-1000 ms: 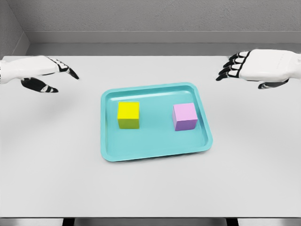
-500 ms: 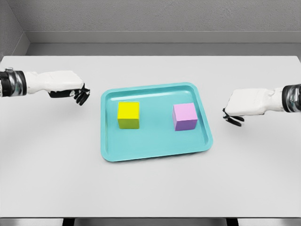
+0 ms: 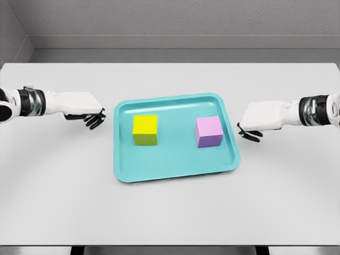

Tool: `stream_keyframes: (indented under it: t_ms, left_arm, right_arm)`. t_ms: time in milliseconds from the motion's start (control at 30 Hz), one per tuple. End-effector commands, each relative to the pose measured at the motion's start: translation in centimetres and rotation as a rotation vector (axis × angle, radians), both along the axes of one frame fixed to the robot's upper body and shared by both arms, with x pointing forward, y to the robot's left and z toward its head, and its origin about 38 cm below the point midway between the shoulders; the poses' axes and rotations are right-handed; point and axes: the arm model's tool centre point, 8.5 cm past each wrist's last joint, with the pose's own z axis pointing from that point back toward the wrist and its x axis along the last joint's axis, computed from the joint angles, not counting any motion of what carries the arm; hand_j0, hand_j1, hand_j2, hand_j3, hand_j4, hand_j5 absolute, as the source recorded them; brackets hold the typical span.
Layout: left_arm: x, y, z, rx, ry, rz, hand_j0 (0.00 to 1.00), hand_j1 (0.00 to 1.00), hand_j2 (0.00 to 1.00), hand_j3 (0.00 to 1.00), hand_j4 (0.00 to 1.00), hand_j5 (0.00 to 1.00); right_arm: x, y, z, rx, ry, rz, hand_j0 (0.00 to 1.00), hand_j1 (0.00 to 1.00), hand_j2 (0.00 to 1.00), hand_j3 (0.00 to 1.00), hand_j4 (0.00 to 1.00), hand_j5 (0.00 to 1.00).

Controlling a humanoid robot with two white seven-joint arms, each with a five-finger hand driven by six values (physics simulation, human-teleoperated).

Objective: Push two cubes

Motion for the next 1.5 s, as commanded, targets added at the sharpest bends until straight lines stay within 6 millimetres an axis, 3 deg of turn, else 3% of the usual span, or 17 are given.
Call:
stream_keyframes:
  t_ms: [0, 467, 667, 1033, 1467]
  left_arm:
    - [0.1, -0.8, -0.4, 0.011, -0.001, -0.015, 0.06, 0.06, 0.06, 0.06, 0.06, 0.06]
    - [0.2, -3.7, -2.5, 0.041, 0.015, -0.059, 0.07, 0.07, 0.07, 0.07, 0.07, 0.07]
    - [0.2, -4.7, -2.1, 0.036, 0.003, -0.088, 0.08, 0.08, 0.08, 0.08, 0.08, 0.08]
    - [0.3, -6.1, -2.4, 0.033, 0.010, -0.112, 0.08, 0.08, 0.08, 0.08, 0.08, 0.08]
    - [-0.1, -8.0, -3.0, 0.029, 0.022, -0.151, 0.08, 0.08, 0.08, 0.08, 0.08, 0.08]
  right_arm:
    - [0.2, 0.8, -0.3, 0.005, -0.001, 0.010, 0.00, 0.00, 0.00, 0.00, 0.00, 0.00]
    - [1.7, 1.9, -1.8, -0.002, 0.011, -0.003, 0.00, 0.00, 0.00, 0.00, 0.00, 0.00]
    - [2.0, 1.2, -2.5, -0.012, 0.028, -0.029, 0.00, 0.00, 0.00, 0.00, 0.00, 0.00]
    - [1.6, 3.4, -4.0, -0.011, 0.059, 0.016, 0.00, 0.00, 0.00, 0.00, 0.00, 0.00]
    - [1.8, 4.5, -3.5, 0.002, 0.048, 0.037, 0.00, 0.00, 0.00, 0.00, 0.00, 0.00]
